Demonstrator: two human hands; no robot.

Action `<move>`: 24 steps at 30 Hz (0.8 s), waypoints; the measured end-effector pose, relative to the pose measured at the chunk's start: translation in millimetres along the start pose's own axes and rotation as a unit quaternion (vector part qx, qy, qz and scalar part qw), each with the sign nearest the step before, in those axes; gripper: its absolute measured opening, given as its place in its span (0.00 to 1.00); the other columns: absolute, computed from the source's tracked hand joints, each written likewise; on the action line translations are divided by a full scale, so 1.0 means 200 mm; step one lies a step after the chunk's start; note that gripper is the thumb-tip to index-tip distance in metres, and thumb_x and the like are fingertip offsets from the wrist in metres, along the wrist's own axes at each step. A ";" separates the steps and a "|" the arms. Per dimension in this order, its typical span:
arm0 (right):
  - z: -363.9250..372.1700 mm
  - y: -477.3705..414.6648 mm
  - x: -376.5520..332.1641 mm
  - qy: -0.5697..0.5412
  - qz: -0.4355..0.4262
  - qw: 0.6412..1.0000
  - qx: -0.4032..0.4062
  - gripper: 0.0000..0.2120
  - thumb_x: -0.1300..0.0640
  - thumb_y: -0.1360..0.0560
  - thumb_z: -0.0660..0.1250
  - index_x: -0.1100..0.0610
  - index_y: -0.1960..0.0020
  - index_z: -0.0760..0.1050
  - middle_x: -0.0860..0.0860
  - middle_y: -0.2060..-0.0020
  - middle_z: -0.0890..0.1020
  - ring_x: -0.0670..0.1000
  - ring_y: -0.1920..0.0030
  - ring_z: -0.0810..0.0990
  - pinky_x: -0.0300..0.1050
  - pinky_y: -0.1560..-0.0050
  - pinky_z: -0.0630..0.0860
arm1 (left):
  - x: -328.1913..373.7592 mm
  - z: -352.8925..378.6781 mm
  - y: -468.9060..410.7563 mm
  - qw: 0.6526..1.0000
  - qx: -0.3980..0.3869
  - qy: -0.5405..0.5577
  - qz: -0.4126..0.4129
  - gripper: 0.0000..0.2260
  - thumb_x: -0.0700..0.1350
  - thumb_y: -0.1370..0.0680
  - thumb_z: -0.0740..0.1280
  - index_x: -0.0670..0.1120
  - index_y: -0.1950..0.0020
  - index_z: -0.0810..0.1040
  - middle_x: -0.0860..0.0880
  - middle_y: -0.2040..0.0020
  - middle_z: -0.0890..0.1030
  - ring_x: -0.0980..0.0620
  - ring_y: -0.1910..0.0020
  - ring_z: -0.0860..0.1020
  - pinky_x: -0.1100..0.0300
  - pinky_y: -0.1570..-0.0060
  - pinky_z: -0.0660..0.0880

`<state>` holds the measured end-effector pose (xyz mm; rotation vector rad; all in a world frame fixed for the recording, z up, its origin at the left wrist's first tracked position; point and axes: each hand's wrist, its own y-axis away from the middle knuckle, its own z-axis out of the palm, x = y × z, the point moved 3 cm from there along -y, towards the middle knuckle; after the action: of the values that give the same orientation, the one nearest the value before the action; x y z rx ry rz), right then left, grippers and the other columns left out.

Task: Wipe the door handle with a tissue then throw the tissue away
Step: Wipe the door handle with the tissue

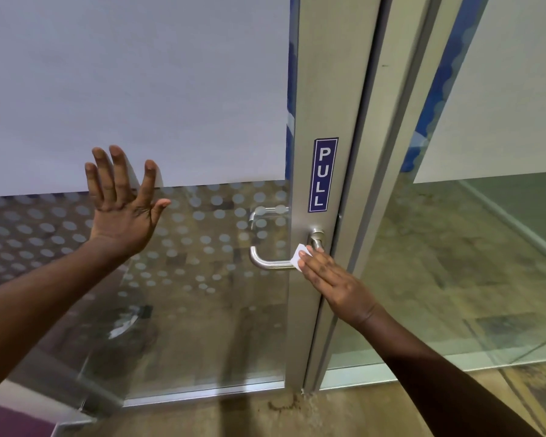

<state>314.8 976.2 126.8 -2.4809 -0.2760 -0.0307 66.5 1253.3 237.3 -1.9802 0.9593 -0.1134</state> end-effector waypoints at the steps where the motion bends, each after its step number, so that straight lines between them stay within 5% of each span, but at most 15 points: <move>1: 0.01 0.00 0.00 -0.010 0.014 1.000 0.005 0.19 0.73 0.23 0.55 0.69 0.32 0.68 0.65 0.32 0.70 0.63 0.30 0.67 0.59 0.29 0.64 | 0.00 0.00 0.00 1.000 -0.003 0.003 -0.001 0.32 0.60 0.21 0.50 0.47 0.22 0.45 0.22 0.29 0.52 0.21 0.31 0.49 0.47 0.29 0.27; 6: 0.01 0.01 0.04 -0.044 0.107 0.993 0.008 0.21 0.74 0.22 0.51 0.67 0.29 0.64 0.62 0.29 0.67 0.59 0.28 0.66 0.50 0.25 0.57 | 0.00 -0.01 0.00 1.000 -0.015 0.001 0.000 0.31 0.61 0.20 0.48 0.47 0.22 0.44 0.22 0.29 0.52 0.23 0.29 0.46 0.48 0.29 0.27; 10: -0.02 0.00 0.09 -0.046 0.178 0.983 -0.019 0.26 0.75 0.28 0.48 0.68 0.31 0.67 0.65 0.32 0.70 0.62 0.32 0.70 0.47 0.26 0.57 | 0.00 -0.01 0.00 1.000 -0.004 0.001 0.001 0.32 0.60 0.20 0.49 0.47 0.22 0.44 0.22 0.30 0.52 0.41 0.27 0.29 0.48 0.29 0.27; 14: -0.04 -0.01 0.09 -0.047 0.181 0.982 -0.039 0.27 0.72 0.29 0.46 0.68 0.32 0.68 0.65 0.33 0.72 0.63 0.33 0.72 0.40 0.27 0.51 | 0.00 0.00 0.01 1.000 0.008 0.000 0.004 0.32 0.59 0.20 0.52 0.47 0.22 0.45 0.22 0.30 0.53 0.38 0.26 0.30 0.48 0.28 0.27; 17: -0.04 -0.01 0.08 -0.056 0.195 0.979 -0.037 0.31 0.80 0.33 0.53 0.66 0.31 0.68 0.63 0.32 0.71 0.61 0.32 0.70 0.35 0.27 0.50 | 0.00 0.00 0.01 1.000 0.015 0.003 0.004 0.32 0.59 0.20 0.52 0.47 0.22 0.46 0.23 0.30 0.53 0.42 0.27 0.27 0.48 0.28 0.27; 24: -0.09 -0.01 0.09 -0.160 0.255 0.953 -0.043 0.41 0.81 0.36 0.55 0.51 0.29 0.65 0.48 0.29 0.68 0.48 0.28 0.66 0.32 0.28 0.57 | 0.00 -0.01 0.01 0.999 0.045 0.006 0.014 0.32 0.57 0.21 0.55 0.46 0.22 0.48 0.26 0.29 0.50 0.41 0.27 0.28 0.47 0.28 0.28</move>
<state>332.9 971.2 143.7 -2.5625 0.2472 0.5894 64.9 1251.3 237.8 -1.8851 0.9718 -0.1505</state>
